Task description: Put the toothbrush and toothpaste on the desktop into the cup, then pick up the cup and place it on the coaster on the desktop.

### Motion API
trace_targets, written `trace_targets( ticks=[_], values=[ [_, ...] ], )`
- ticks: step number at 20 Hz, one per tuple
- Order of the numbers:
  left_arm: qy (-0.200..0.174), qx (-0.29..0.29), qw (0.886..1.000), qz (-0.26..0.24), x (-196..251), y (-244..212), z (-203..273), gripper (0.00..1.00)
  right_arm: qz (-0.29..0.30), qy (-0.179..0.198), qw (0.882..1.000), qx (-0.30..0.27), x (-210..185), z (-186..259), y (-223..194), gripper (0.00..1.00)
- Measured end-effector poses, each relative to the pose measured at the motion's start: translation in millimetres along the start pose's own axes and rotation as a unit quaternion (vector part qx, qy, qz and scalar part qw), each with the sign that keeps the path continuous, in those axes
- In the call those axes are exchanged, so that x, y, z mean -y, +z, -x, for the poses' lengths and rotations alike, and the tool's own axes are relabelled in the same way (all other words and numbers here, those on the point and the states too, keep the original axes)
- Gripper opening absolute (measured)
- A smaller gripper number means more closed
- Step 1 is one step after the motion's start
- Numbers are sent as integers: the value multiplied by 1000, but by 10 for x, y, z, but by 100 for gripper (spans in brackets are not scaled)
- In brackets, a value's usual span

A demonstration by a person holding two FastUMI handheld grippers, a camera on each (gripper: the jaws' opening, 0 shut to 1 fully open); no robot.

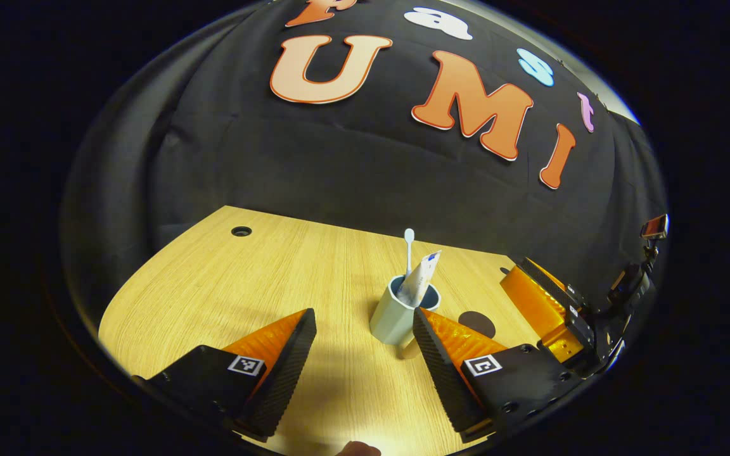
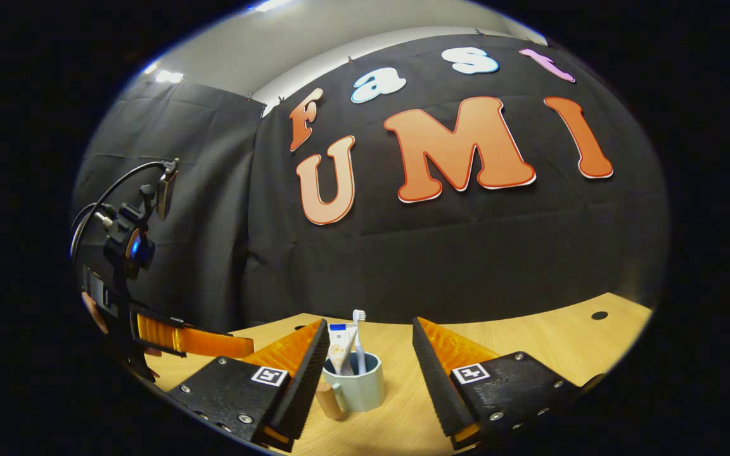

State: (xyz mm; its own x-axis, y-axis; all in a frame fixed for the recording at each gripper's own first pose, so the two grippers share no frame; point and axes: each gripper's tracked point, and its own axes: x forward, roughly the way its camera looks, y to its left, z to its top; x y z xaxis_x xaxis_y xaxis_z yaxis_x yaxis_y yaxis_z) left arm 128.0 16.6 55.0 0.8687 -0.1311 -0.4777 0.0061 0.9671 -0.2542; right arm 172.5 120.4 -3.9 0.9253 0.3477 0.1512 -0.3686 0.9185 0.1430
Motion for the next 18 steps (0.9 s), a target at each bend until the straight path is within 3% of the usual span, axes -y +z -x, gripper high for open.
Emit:
trace_targets(
  ticks=[1, 2, 6, 11, 18],
  values=[
    [-2, -9, 1000, 0, 20, 11, -6, 99, 2, -1, 1000, 1, 24, 96, 20, 92],
    [-3, -20, 1000, 0, 35, 0, 0, 99, 4, -3, 1000, 1, 38, 185, 44, 88],
    [-28, -61, 998, 7, 180, -12, -64, 99, -1, -14, 1000, -2, 185, 522, 108, 94],
    [-31, -122, 992, 6, 259, -79, -186, 100, 3, -32, 999, -1, 479, 944, 194, 95],
    [-3, -205, 978, 34, 451, -241, -453, 100, -11, -77, 997, -29, 987, 1429, -41, 95]
  ],
)
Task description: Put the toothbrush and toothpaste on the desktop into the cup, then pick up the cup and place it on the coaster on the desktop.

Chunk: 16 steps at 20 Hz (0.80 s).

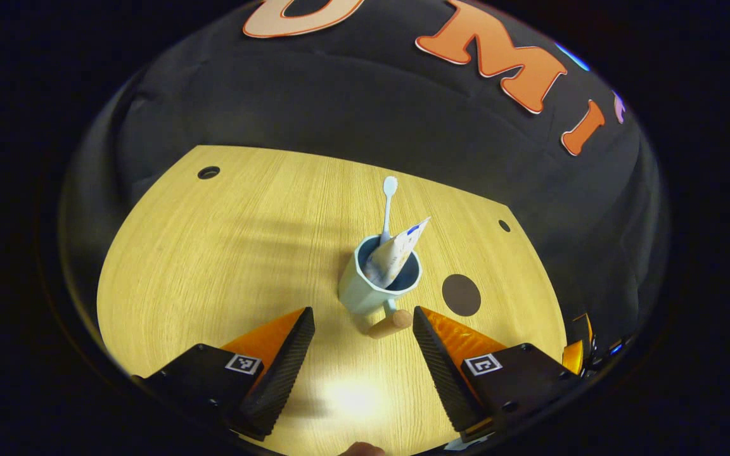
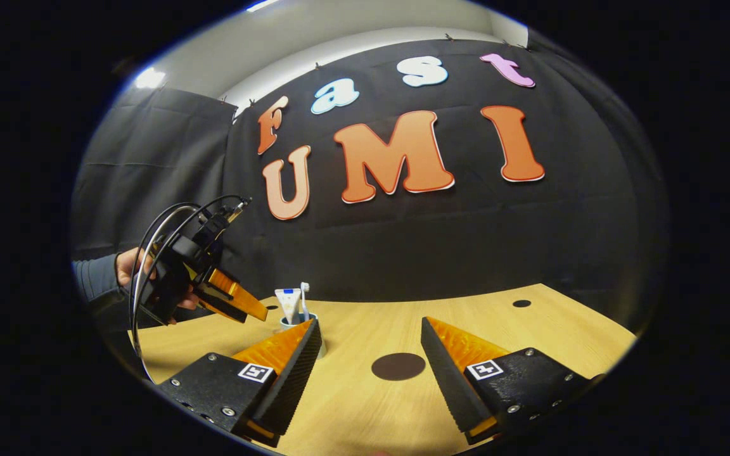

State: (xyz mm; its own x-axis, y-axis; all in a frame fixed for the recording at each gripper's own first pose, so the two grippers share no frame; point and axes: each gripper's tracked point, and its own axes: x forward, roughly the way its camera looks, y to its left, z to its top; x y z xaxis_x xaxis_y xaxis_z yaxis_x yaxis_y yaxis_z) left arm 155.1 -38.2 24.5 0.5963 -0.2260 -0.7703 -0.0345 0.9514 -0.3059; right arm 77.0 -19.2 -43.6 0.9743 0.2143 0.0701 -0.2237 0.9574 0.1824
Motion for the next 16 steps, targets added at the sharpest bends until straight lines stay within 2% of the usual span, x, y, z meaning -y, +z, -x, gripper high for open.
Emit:
trace_targets(
  ticks=[6, 12, 16],
  values=[
    [27, -61, 998, 22, 75, -40, -277, 100, -21, -30, 999, -20, 430, 253, -123, 96],
    [83, -136, 987, -18, 29, -135, -451, 100, -4, -47, 998, -29, 642, 441, -168, 97],
    [110, -165, 980, -17, -5, -197, -595, 99, -18, -61, 997, -38, 796, 497, -266, 97]
  ],
)
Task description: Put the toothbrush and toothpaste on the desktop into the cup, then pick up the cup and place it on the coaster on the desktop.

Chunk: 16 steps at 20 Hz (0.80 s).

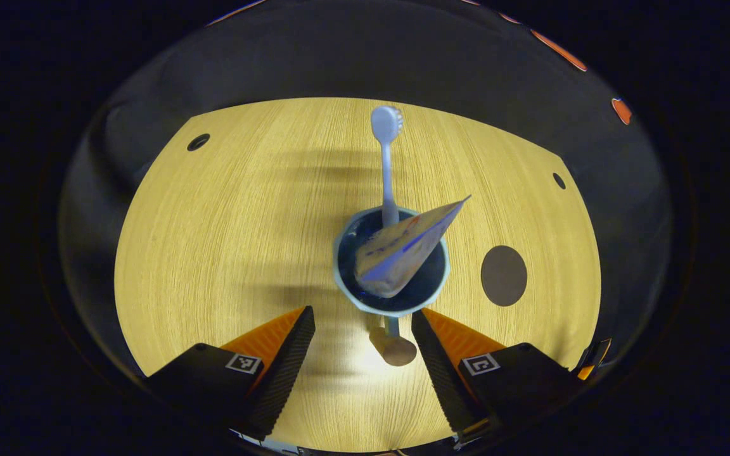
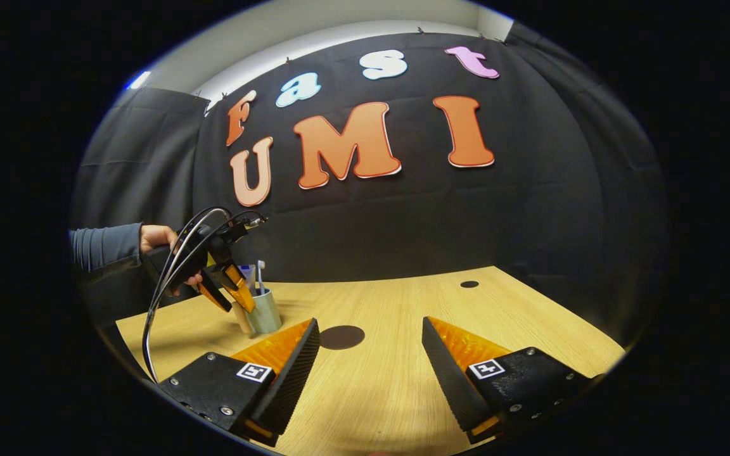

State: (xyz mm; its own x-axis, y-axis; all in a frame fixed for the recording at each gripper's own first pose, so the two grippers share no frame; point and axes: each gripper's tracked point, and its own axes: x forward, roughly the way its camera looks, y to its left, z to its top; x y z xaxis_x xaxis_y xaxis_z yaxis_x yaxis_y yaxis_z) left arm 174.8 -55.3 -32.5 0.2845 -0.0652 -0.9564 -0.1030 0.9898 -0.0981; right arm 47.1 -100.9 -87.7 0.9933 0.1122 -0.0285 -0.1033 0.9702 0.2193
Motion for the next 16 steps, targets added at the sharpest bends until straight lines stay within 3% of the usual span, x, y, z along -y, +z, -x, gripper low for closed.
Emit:
trace_targets(
  ticks=[2, 7, 11, 12, 16],
  values=[
    [14, -13, 1000, -4, 56, -15, -64, 94, -6, -3, 1000, -2, 25, 33, -23, 97],
    [54, -26, 998, -16, 269, -61, -7, 92, -5, -2, 1000, -4, 13, 74, -26, 97],
    [61, -30, 998, 0, 480, -26, 24, 93, -13, 3, 1000, -3, -21, 97, -25, 97],
    [65, -29, 997, -1, 531, 7, 7, 72, -13, 2, 1000, -4, -23, 99, -33, 97],
    [78, -29, 996, -8, 728, 147, -79, 67, -15, 3, 1000, -2, -30, 169, -26, 97]
  ],
)
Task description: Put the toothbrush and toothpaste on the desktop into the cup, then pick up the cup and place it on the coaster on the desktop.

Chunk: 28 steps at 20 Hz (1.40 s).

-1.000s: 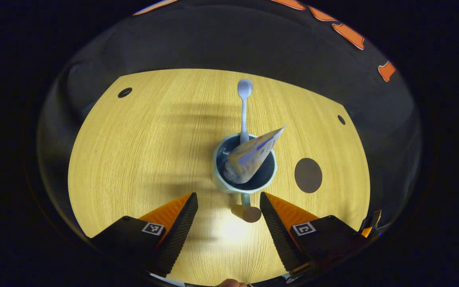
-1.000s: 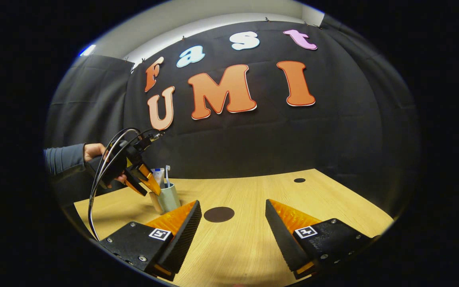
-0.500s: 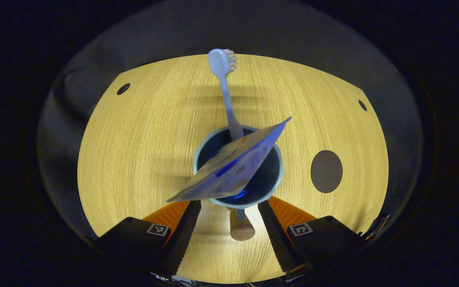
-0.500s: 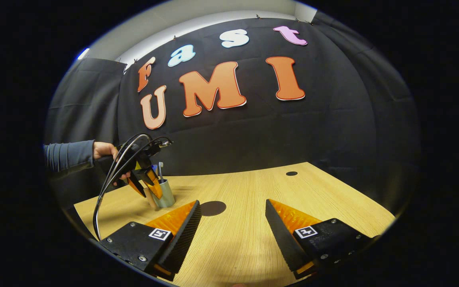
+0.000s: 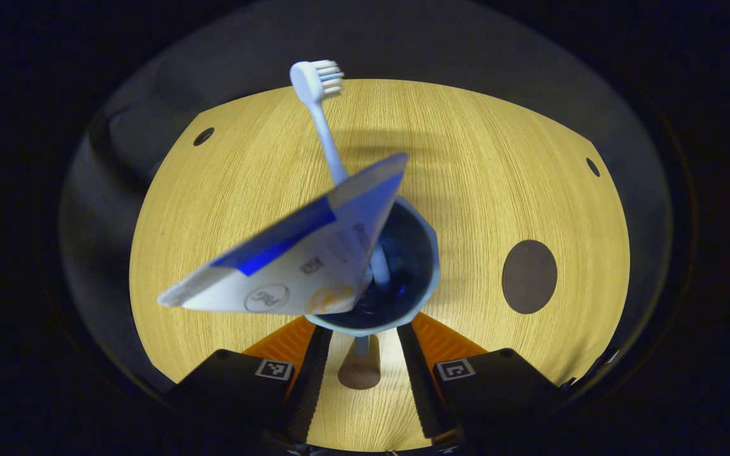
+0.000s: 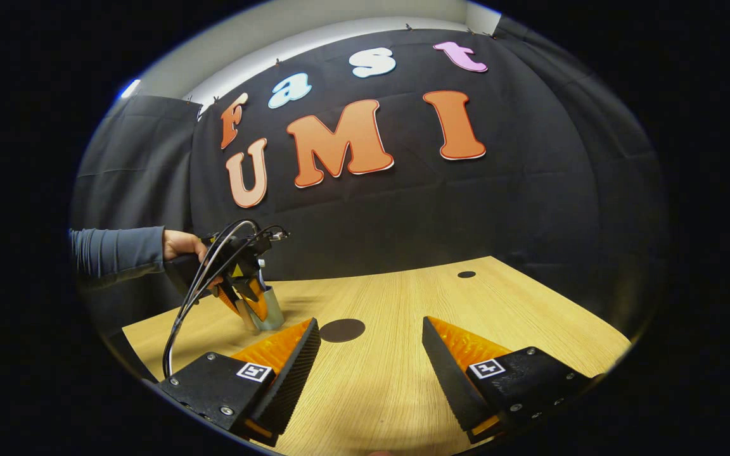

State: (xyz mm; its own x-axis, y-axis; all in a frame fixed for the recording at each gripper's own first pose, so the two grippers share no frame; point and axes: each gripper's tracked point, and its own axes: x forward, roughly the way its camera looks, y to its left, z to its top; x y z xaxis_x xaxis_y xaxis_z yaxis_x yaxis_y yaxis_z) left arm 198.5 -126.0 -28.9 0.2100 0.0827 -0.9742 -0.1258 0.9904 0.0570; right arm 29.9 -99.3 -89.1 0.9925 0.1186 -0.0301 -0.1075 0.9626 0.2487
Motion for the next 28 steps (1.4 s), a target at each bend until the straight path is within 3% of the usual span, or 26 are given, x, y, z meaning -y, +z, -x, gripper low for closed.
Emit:
trace_targets(
  ticks=[1, 2, 7, 10, 12, 15, 19, 21, 22, 25, 26, 28],
  values=[
    [-1, -1, 1000, 17, 72, 28, -39, 60, -3, -2, 1000, -1, 13, 14, -11, 97],
    [-3, 1, 1000, 16, 152, 105, -57, 33, -8, -2, 1000, -3, 23, 21, -25, 97],
    [-3, 16, 1000, 9, 559, 526, -171, 29, -19, -9, 1000, -3, 85, 119, -25, 98],
    [-22, 24, 999, 5, 448, 569, -386, 29, -20, -13, 1000, -2, 107, 178, -37, 98],
    [-23, 41, 999, -5, 658, 555, 20, 29, -18, -13, 1000, -2, 124, 239, -42, 98],
    [-28, 59, 998, -25, 475, 1044, 475, 28, -11, -16, 1000, -2, 142, 313, -36, 98],
    [-31, 77, 995, -54, 748, 1232, 678, 30, -11, -16, 1000, -1, 151, 407, -26, 98],
    [-41, 79, 994, -68, 818, 1609, 1019, 29, -11, -18, 1000, -4, 179, 453, -54, 98],
    [-45, 80, 993, -75, 1065, 1383, 788, 29, -10, -21, 1000, -5, 202, 468, -70, 98],
    [-46, 90, 990, -98, 1349, 1613, 905, 29, -13, -25, 1000, -4, 246, 550, -64, 98],
    [-45, 94, 989, -105, 1441, 1351, 767, 29, -16, -25, 1000, -1, 262, 573, -59, 99],
    [-53, 92, 988, -115, 1521, 1424, 913, 29, -25, -25, 999, -1, 280, 592, -83, 98]
  ],
)
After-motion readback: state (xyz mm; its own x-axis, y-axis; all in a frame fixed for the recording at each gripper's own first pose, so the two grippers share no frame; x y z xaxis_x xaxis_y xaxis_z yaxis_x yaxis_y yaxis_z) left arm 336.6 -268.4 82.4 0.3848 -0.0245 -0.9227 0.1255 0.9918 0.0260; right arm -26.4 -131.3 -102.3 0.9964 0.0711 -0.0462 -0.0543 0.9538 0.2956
